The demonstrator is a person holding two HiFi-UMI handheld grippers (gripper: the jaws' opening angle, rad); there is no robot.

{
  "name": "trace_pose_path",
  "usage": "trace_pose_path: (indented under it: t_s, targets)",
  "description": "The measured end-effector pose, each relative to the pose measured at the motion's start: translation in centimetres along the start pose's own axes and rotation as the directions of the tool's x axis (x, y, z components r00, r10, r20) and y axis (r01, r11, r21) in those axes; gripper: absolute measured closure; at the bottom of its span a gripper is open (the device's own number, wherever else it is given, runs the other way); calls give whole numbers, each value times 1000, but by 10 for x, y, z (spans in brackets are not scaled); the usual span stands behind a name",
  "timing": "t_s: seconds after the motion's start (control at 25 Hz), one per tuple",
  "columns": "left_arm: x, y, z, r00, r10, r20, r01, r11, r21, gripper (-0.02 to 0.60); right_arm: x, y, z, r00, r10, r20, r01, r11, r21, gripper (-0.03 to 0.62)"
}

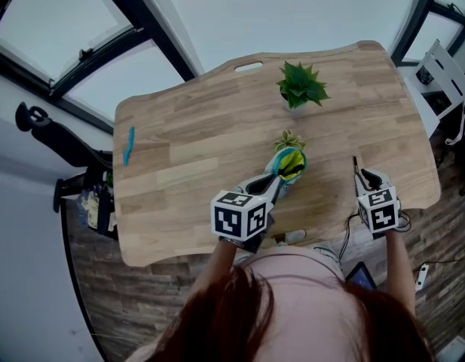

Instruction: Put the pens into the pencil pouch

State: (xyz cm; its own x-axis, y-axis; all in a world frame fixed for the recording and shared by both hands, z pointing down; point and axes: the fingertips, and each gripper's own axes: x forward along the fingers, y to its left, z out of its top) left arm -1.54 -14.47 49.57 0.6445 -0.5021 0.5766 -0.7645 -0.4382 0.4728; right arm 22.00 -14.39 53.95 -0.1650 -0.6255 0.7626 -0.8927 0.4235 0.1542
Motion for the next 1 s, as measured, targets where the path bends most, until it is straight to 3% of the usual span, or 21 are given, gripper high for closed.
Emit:
trace_pose_path:
  t_s: [0.48, 1.0]
  targets:
    - [0, 3, 2, 1000, 17, 22, -17, 1000, -25, 561, 26, -14, -73, 986, -50, -158, 59, 997, 52, 528]
    - [5, 4, 1, 1000, 28, -8, -28, 999, -18, 561, 51, -10, -132, 963, -14, -270, 52, 989, 135, 500]
